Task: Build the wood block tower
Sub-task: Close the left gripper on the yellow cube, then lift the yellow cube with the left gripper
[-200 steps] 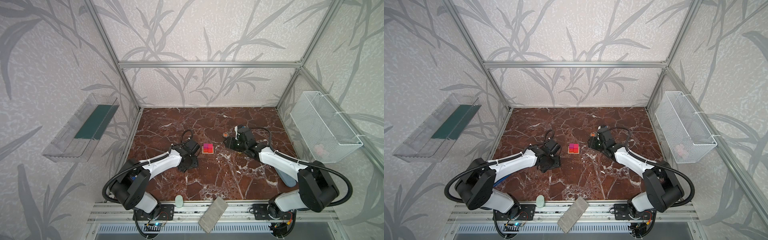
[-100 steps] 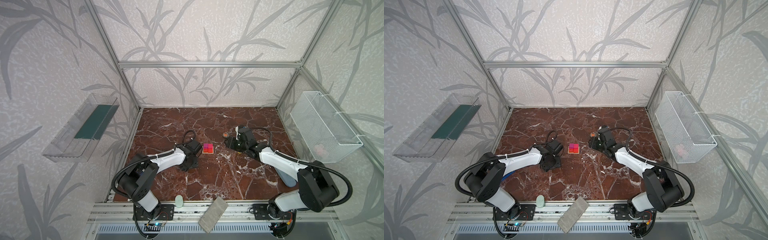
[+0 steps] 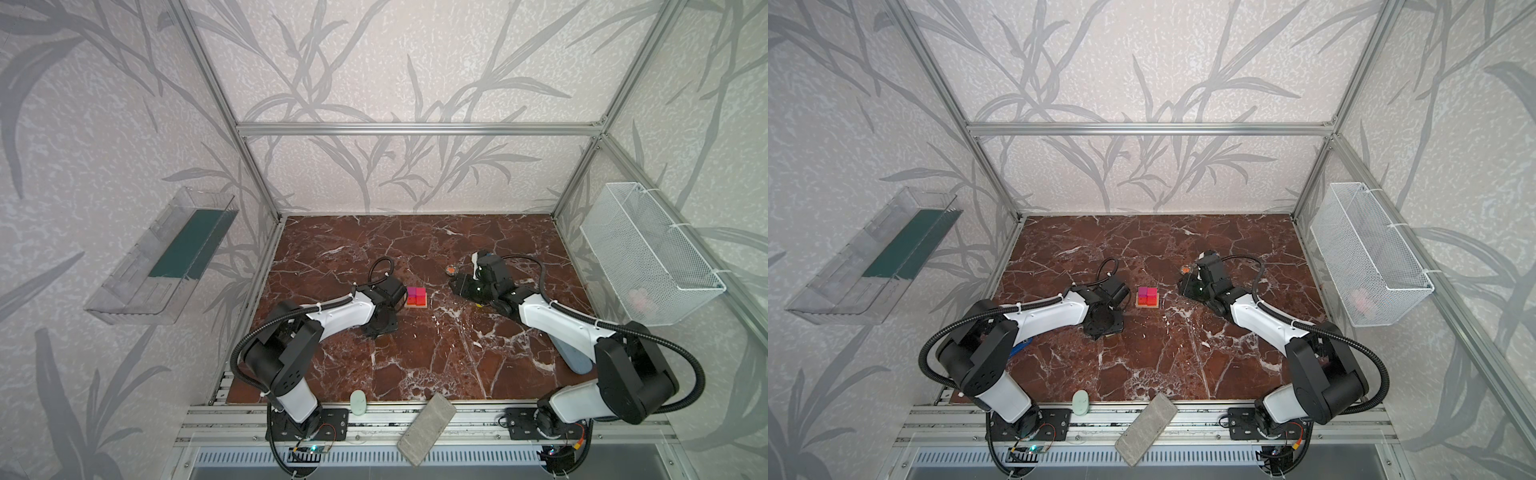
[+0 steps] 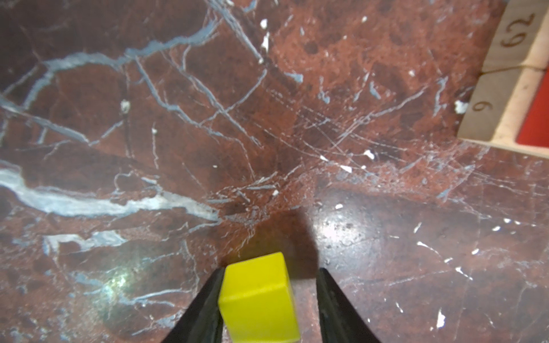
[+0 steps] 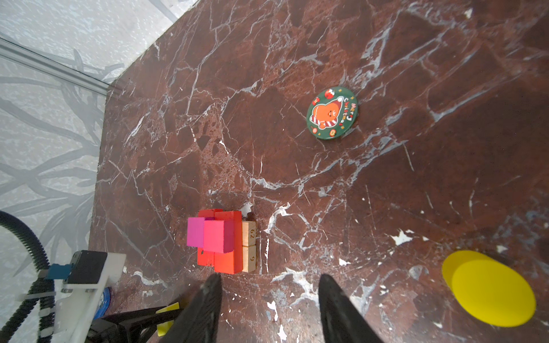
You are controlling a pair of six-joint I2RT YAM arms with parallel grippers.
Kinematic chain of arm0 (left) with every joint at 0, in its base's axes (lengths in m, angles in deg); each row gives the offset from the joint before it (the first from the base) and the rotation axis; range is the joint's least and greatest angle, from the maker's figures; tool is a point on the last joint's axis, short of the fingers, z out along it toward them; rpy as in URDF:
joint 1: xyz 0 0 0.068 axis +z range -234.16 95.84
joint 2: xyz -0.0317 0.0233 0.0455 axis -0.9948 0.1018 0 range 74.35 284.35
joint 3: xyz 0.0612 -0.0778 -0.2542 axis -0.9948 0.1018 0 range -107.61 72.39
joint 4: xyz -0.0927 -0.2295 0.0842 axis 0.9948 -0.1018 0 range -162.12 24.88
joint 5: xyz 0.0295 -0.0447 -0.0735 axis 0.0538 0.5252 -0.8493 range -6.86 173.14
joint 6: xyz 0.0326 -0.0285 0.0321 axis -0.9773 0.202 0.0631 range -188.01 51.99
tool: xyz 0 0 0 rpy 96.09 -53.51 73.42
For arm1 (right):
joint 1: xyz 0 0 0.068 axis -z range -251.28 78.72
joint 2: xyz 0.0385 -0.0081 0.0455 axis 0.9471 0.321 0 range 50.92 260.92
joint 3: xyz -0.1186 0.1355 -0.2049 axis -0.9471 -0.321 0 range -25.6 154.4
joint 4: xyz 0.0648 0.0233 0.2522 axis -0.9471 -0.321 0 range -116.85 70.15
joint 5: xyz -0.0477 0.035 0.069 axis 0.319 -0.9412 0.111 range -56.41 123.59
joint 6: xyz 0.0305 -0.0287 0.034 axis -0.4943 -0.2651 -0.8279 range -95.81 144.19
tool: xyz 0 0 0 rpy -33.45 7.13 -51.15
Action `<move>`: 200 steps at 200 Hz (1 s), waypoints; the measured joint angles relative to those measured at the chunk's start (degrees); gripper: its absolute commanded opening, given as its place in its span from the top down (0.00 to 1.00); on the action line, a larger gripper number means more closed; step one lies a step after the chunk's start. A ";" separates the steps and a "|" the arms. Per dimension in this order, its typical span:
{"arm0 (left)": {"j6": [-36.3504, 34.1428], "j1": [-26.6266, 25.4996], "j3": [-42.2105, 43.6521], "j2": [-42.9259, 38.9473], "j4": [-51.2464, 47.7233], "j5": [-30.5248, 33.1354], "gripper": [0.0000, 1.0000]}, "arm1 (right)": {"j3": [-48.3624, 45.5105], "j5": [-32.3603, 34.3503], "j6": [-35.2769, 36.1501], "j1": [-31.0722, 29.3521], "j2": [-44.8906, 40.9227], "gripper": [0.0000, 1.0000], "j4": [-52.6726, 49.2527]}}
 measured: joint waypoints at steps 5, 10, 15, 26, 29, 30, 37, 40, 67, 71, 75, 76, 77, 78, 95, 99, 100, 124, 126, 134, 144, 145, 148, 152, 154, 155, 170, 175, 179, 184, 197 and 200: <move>-0.17 0.00 0.00 -0.02 -0.04 0.00 0.51 | 0.00 -0.07 0.00 0.00 0.02 0.46 0.00; -0.37 -0.04 0.00 -0.02 -0.07 0.00 0.51 | 0.00 -0.09 -0.02 0.00 0.04 0.46 0.00; -0.61 -0.04 0.00 -0.02 -0.09 0.00 0.51 | 0.00 -0.13 -0.02 0.00 0.07 0.46 0.00; -0.92 -0.11 0.00 -0.04 -0.13 0.00 0.50 | 0.00 -0.28 -0.02 0.00 0.15 0.46 0.00; -1.07 -0.13 0.00 -0.04 -0.15 0.00 0.50 | 0.00 -0.37 -0.02 0.02 0.20 0.46 0.02; -1.07 -0.15 0.00 -0.04 -0.15 0.00 0.50 | 0.00 -0.39 -0.02 0.02 0.22 0.46 0.02; -1.20 -0.20 0.00 -0.04 -0.24 0.02 0.50 | 0.00 -0.52 -0.02 0.00 0.37 0.46 0.04; -1.29 -0.22 -0.02 -0.04 -0.26 0.07 0.50 | 0.00 -0.55 -0.02 0.00 0.44 0.46 0.04; -1.79 -0.48 -0.02 -0.04 -1.64 1.11 0.51 | 0.00 -0.70 -0.04 0.02 0.72 0.46 0.02; -1.88 -0.52 -0.02 -0.04 -1.92 1.27 0.51 | 0.00 -0.74 -0.04 0.02 0.72 0.46 0.04; -1.92 -0.57 -0.02 -0.04 -2.27 1.53 0.51 | 0.00 -0.76 -0.04 0.02 0.72 0.46 0.07; -1.95 -0.57 -0.02 -0.04 -2.36 1.57 0.51 | 0.00 -0.76 -0.04 0.00 0.72 0.46 0.07; -1.97 -0.59 -0.02 -0.04 -2.43 1.62 0.51 | 0.00 -0.76 -0.04 0.02 0.72 0.46 0.07; -1.99 -0.59 -0.02 -0.04 -2.49 1.68 0.51 | 0.00 -0.76 -0.02 0.00 0.72 0.46 0.07; -2.12 -0.74 -0.07 -0.04 -3.72 2.86 0.51 | 0.00 -0.90 -0.04 0.02 0.72 0.46 0.07; -2.12 -0.74 -0.13 -0.04 -4.00 3.04 0.51 | 0.00 -0.94 -0.04 0.02 0.72 0.46 0.07; -2.12 -0.74 -0.13 -0.04 -4.04 3.08 0.51 | 0.00 -0.94 -0.04 0.02 0.72 0.46 0.07; -2.19 -0.79 -0.83 -0.04 -4.85 4.00 0.54 | 0.00 -0.96 -0.04 0.02 0.72 0.46 0.07; -2.10 -0.79 -0.90 -0.04 -4.87 4.02 0.54 | 0.00 -0.96 -0.04 0.02 0.72 0.46 0.07; -2.21 -0.81 -1.16 -0.04 -5.09 4.15 0.54 | 0.00 -0.96 -0.04 0.02 0.72 0.46 0.07; -2.21 -0.90 -1.49 -0.04 -5.31 4.33 0.54 | 0.00 -0.96 -0.04 0.02 0.72 0.46 0.07; -2.23 -0.90 -1.51 -0.04 -5.31 4.35 0.54 | 0.00 -0.96 -0.04 0.02 0.72 0.46 0.07; -2.21 -0.92 -1.55 -0.04 -5.31 4.39 0.54 | 0.00 -0.96 -0.04 0.02 0.72 0.46 0.07; -2.21 -0.98 -1.66 -0.04 -5.40 4.44 0.54 | 0.00 -0.96 -0.04 0.02 0.72 0.46 0.07; -2.23 -1.01 -1.73 -0.04 -5.42 4.44 0.55 | 0.00 -0.96 -0.04 0.02 0.72 0.46 0.07; -2.23 -1.03 -1.75 -0.04 -5.42 4.44 0.55 | 0.00 -0.96 -0.04 0.02 0.72 0.46 0.07; -2.23 -1.14 -1.84 -0.04 -5.49 4.48 0.55 | 0.00 -0.96 -0.04 0.02 0.72 0.46 0.07; -2.23 -1.20 -1.84 -0.04 -5.53 4.46 0.55 | 0.00 -0.96 -0.04 0.02 0.74 0.46 0.07; -2.23 -1.27 -1.84 -0.04 -5.55 4.46 0.55 | 0.00 -0.96 -0.04 0.02 0.72 0.46 0.07; -2.23 -1.29 -1.86 -0.04 -5.62 4.46 0.55 | 0.00 -0.96 -0.04 0.02 0.74 0.46 0.07; -2.23 -1.38 -1.86 -0.04 -5.75 4.50 0.55 | 0.00 -0.96 -0.04 0.02 0.74 0.46 0.07; -2.23 -1.40 -1.86 -0.02 -5.77 4.52 0.55 | 0.00 -0.96 -0.04 0.02 0.74 0.46 0.07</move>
